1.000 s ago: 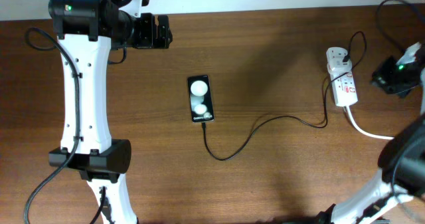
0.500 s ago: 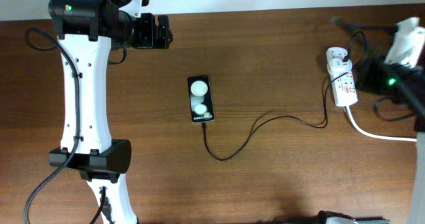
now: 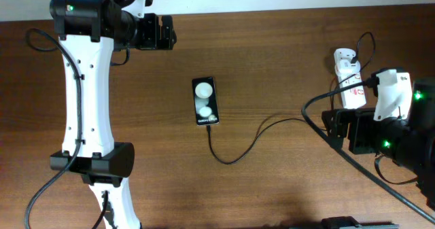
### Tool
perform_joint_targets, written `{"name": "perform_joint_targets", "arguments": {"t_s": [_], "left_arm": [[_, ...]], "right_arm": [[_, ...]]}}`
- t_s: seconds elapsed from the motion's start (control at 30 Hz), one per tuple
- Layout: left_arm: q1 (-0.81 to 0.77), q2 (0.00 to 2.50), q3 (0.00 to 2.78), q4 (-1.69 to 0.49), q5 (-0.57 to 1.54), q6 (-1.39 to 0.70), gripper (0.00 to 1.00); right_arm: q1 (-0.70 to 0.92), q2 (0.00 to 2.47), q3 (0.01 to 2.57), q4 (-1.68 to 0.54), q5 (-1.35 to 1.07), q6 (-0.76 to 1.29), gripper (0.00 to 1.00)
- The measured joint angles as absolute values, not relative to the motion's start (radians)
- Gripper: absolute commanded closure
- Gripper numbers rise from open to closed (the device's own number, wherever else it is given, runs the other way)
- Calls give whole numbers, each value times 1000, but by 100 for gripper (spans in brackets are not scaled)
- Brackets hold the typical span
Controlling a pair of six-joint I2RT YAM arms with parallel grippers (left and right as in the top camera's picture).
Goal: Plug charger to phone and switch on socket
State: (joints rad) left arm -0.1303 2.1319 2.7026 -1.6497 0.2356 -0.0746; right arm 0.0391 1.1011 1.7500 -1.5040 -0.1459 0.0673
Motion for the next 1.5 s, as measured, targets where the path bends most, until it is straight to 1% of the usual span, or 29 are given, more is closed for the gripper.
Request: {"name": "perform_joint_targets", "arguments": {"t_s": [0.17, 0.23, 0.27, 0.3, 0.33, 0.37, 0.4, 0.43, 0.47, 0.57, 0.67, 0.7, 0.77, 0.9, 1.13, 1.5], "left_arm": [[-130, 2132, 2703, -1650, 236, -75, 1], [-130, 2132, 2703, -1649, 236, -75, 1], [-130, 2132, 2703, -1650, 236, -75, 1], [-130, 2132, 2703, -1649, 236, -75, 1], [-130, 2132, 2703, -1650, 236, -75, 1], [-130, 2132, 2703, -1650, 236, -75, 1], [-130, 2132, 2703, -1647, 237, -75, 1], [-130, 2132, 2703, -1649, 237, -75, 1], [-130, 2132, 2703, -1650, 238, -75, 1], [-130, 2132, 2703, -1650, 238, -75, 1], [-131, 2132, 2703, -1648, 239, -75, 1], [-130, 2132, 2703, -1650, 239, -75, 1], [-130, 2132, 2703, -1649, 239, -75, 1], [-130, 2132, 2703, -1649, 239, -75, 1], [-130, 2132, 2703, -1650, 238, -75, 1], [-130, 2132, 2703, -1653, 239, -75, 1]], "right_arm": [[39, 1158, 1750, -1517, -115, 66, 1], [39, 1172, 1733, -1450, -94, 63, 1], [39, 1142, 1670, -1359, -90, 62, 1], [39, 1100, 1594, -1256, -87, 60, 1], [39, 1018, 1464, -1135, -87, 58, 1], [39, 960, 1391, -1092, -86, 56, 1], [39, 878, 1282, -962, -86, 55, 1], [39, 767, 1147, -895, -86, 55, 1], [39, 695, 1069, -864, -86, 54, 1], [39, 494, 796, -667, -77, 53, 2], [39, 296, 486, -394, -75, 53, 1], [39, 249, 405, -369, -75, 52, 1], [39, 152, 231, -209, -73, 52, 1], [39, 37, 35, -80, -70, 53, 1], [39, 16, 15, -77, -26, 53, 1], [39, 16, 15, -77, -26, 52, 1]]}}
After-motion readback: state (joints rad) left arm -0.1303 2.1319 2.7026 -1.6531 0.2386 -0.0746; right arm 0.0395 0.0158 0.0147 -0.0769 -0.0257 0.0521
